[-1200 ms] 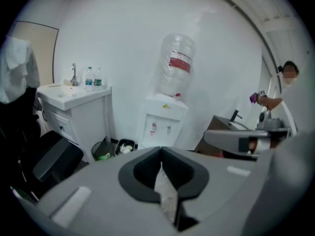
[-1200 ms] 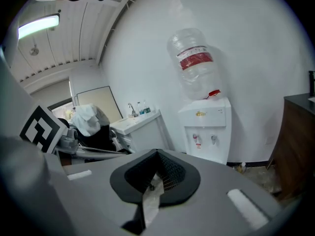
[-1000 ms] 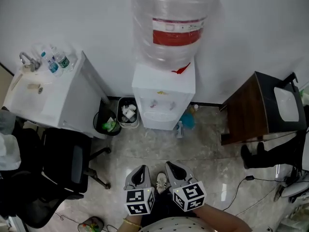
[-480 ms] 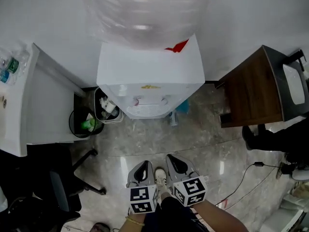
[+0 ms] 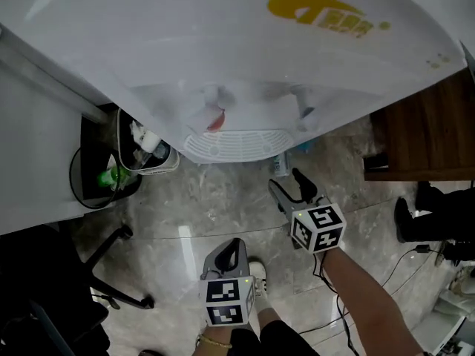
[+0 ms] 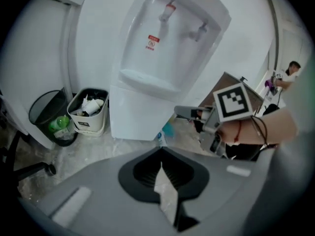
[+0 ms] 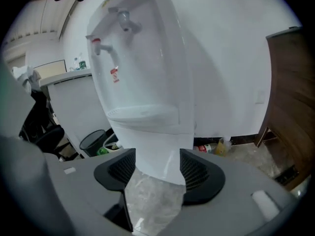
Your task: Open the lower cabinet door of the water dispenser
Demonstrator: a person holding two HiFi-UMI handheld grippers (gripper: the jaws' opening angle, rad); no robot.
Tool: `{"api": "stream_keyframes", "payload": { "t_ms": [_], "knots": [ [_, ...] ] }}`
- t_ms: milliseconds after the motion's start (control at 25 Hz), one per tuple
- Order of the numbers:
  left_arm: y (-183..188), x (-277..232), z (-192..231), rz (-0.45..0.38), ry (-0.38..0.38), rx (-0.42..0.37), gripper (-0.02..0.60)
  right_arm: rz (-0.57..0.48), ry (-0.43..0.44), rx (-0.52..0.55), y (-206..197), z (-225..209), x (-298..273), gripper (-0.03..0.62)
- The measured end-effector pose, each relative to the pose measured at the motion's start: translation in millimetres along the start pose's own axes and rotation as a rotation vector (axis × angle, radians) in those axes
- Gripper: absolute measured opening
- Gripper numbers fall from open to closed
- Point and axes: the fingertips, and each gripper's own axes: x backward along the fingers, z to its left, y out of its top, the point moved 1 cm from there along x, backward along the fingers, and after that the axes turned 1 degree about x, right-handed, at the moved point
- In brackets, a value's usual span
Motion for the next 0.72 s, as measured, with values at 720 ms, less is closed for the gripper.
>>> {"api": "stream_keyframes", "payload": {
  "t_ms": [720],
  "knots": [
    [15.7, -29.0, 15.6, 0.018, 0.01, 0.001, 0.008, -0.002, -0.048, 0.101, 24.8, -45.1, -64.1, 0.349]
  ]
}}
